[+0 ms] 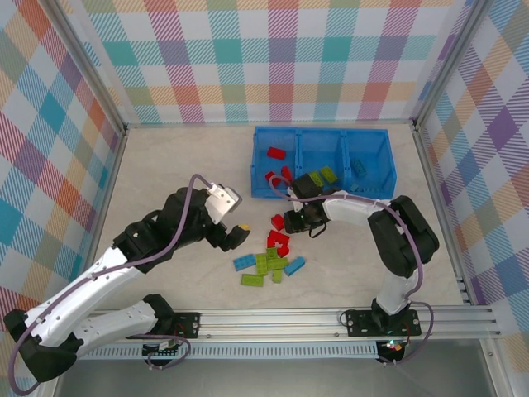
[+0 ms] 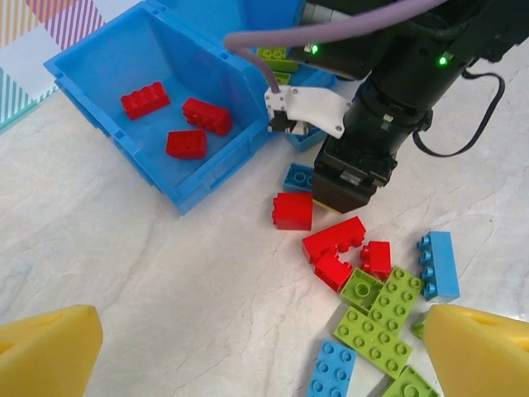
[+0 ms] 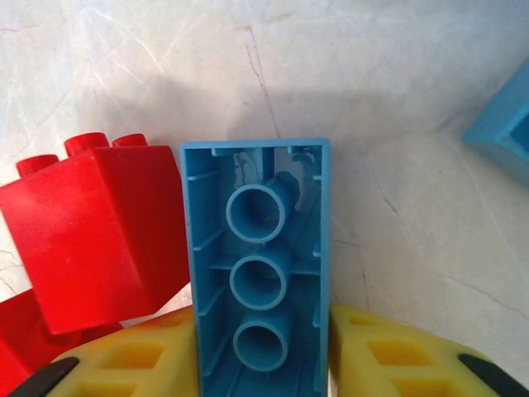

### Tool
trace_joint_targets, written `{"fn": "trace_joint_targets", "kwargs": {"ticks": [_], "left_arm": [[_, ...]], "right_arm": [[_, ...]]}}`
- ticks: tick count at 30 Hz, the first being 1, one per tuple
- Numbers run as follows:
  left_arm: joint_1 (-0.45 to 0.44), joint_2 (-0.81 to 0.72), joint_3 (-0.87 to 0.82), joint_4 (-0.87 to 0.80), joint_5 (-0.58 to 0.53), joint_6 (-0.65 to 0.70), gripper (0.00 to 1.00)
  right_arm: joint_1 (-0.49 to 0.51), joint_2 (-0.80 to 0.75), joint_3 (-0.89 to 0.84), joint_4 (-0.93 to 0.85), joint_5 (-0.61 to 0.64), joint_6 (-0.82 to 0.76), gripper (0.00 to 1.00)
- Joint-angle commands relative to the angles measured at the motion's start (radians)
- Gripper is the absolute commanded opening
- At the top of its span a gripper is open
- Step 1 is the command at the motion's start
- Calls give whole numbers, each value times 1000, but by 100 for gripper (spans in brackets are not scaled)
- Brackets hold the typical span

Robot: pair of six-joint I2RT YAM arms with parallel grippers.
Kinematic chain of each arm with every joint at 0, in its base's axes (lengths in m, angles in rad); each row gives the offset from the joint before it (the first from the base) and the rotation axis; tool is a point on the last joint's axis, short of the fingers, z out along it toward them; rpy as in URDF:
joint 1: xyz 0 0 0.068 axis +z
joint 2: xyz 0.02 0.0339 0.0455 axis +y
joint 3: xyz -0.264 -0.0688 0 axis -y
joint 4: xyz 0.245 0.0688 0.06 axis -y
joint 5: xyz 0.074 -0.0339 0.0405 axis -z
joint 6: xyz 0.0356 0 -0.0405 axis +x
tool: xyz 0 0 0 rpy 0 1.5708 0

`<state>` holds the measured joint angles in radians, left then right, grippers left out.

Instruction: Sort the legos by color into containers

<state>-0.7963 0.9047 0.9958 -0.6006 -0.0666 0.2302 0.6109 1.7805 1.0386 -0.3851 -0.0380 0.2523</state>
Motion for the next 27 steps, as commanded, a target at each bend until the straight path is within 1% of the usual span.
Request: {"fn": "trace_joint_targets", "kwargs": {"ticks": [1, 5, 9, 11, 13, 16, 17, 19, 22, 24, 27], "left_arm": [[-6, -32, -22, 8, 1, 24, 100], [-6, -62, -53, 26, 106, 60, 100], [-6, -89, -82, 40, 215, 101, 100], [-6, -103, -94, 50, 244, 117, 100], [-7, -117, -106, 63, 251, 129, 100], [-6, -132, -118, 68, 235, 135, 100], [-5, -135, -121, 66, 227, 138, 100], [-5, -137, -118, 57, 212, 145, 100], [-5, -141, -116, 48, 188, 150, 100], [-5, -144, -121, 51, 181, 150, 100], [-5, -139, -128, 55, 172, 142, 100]], "right_arm": [[4, -22, -1, -13, 60, 7, 33], [4, -150, -64, 38, 61, 37, 27], [0, -321, -130, 86, 78, 61, 25], [-10, -410, -157, 113, 89, 78, 25], [-44, -485, -177, 149, 85, 101, 26], [-133, -562, -178, 191, 129, 116, 26], [-177, -567, -167, 195, 139, 121, 25], [-271, -549, -137, 205, 115, 132, 25], [-414, -474, -92, 225, 82, 170, 25], [-513, -400, -53, 229, 34, 210, 25], [-616, -278, 1, 249, -68, 248, 27]]}}
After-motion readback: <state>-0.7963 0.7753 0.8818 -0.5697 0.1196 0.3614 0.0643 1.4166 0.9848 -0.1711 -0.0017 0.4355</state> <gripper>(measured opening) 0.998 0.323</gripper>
